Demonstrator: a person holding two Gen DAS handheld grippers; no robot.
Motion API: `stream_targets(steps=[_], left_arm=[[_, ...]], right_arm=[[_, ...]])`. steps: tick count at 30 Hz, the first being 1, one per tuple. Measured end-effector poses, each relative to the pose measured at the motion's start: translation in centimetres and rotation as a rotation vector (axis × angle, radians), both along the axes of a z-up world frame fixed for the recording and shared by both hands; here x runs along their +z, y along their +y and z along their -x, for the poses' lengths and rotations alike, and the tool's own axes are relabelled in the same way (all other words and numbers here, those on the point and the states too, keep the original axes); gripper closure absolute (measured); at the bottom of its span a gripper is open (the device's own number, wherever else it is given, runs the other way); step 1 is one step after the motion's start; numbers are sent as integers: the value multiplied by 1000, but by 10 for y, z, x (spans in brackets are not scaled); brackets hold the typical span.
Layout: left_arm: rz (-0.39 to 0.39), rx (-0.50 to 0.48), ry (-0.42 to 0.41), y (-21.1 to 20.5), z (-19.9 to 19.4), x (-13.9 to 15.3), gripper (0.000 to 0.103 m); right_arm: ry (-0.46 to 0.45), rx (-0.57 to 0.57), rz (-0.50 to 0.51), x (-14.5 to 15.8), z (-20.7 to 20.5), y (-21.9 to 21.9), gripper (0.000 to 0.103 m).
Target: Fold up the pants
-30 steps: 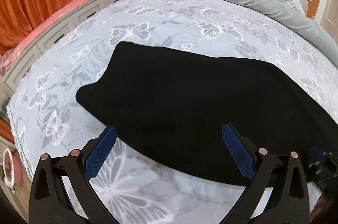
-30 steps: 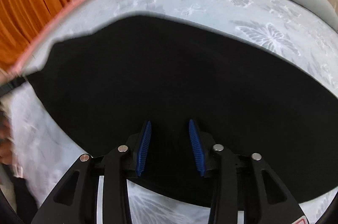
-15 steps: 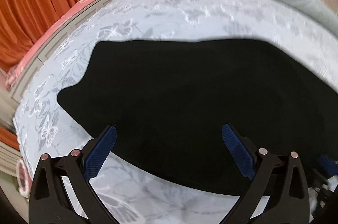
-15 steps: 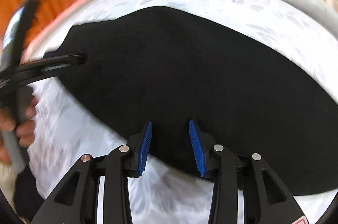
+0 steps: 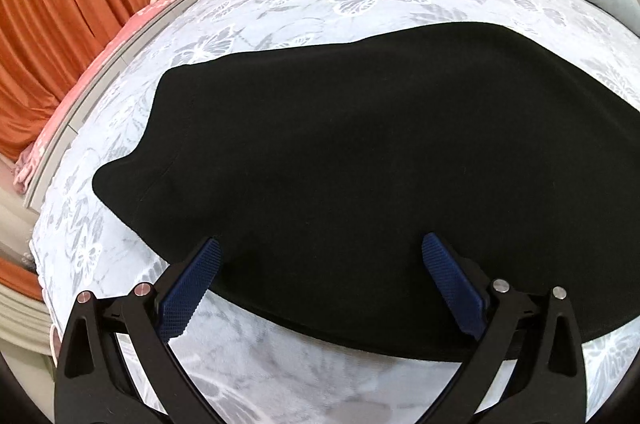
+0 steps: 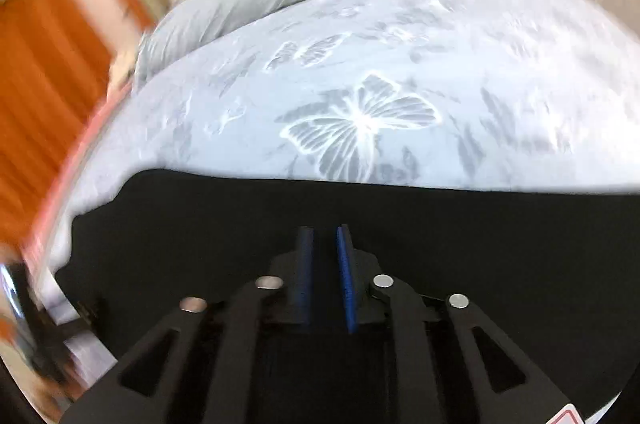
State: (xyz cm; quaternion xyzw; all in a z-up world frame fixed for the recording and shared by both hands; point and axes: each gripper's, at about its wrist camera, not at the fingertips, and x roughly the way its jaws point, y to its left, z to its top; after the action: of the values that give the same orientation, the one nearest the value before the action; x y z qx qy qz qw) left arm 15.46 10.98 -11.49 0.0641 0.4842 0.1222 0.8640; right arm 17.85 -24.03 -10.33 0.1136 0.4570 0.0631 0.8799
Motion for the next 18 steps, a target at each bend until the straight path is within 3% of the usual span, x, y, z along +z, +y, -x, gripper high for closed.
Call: stream_targets(steps=[1,3,9,13,15,18], left_arm=[[4,-2,-3,1,0,0,5],[10,-8,-23,0,2,7,5],[57,-50,-155,-12,20,34,5],[70,-63,-212,-32,27,44,5],[97,-70,-222,-43,29,45,5],[108,-90,-220,-63,28,43,5]], right_arm=[[26,25,48,-11,-2,2,85],[3,-19,-6,-9,4,-23,87],[-192,-392,64,50,90,-140,56],[-143,-615,43,34,135,-234,56],[-110,-624,-6,23,152,-268,58],[-63,-556,39,4,137,-280,59]])
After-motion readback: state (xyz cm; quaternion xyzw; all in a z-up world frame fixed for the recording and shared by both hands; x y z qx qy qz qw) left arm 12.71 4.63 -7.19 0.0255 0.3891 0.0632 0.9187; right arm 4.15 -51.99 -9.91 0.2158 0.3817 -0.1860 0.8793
